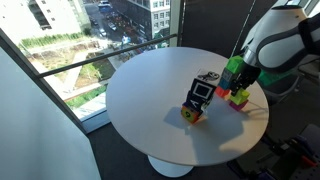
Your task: Put the yellow block on the pink block
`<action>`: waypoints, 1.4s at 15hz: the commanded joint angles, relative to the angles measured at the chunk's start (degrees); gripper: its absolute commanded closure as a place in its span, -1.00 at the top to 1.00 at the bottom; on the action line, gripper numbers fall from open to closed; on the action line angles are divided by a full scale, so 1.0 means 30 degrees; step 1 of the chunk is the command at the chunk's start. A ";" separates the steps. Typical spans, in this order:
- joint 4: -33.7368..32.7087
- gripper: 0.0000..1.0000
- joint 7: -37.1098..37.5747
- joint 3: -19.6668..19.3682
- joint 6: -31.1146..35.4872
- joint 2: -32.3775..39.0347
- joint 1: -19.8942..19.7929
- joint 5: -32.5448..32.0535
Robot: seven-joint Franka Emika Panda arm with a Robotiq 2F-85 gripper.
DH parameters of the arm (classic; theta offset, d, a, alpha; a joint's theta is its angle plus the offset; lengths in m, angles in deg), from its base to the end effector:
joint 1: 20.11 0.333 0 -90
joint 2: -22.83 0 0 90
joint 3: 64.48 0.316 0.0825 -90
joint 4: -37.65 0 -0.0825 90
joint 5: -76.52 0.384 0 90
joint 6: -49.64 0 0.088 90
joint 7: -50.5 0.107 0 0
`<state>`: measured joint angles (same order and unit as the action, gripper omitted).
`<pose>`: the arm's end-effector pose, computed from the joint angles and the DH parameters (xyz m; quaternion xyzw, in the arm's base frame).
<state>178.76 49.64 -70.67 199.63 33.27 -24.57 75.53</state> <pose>0.4706 -0.0894 0.2216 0.9968 -0.0770 -0.0145 0.0126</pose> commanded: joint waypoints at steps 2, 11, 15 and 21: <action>-0.0323 -0.36 -0.0200 -0.0218 -0.0398 0.0041 -0.0235 -0.0623; -0.0323 -0.36 -0.0940 -0.0091 -0.0396 0.0186 -0.0560 0.0126; -0.0372 -0.21 -0.1641 -0.0001 -0.0578 0.0260 -0.0729 0.0663; -0.0542 1.00 -0.2277 -0.0060 -0.1909 -0.0142 -0.0970 0.0925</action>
<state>178.43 44.85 -71.35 197.28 33.46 -26.32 77.29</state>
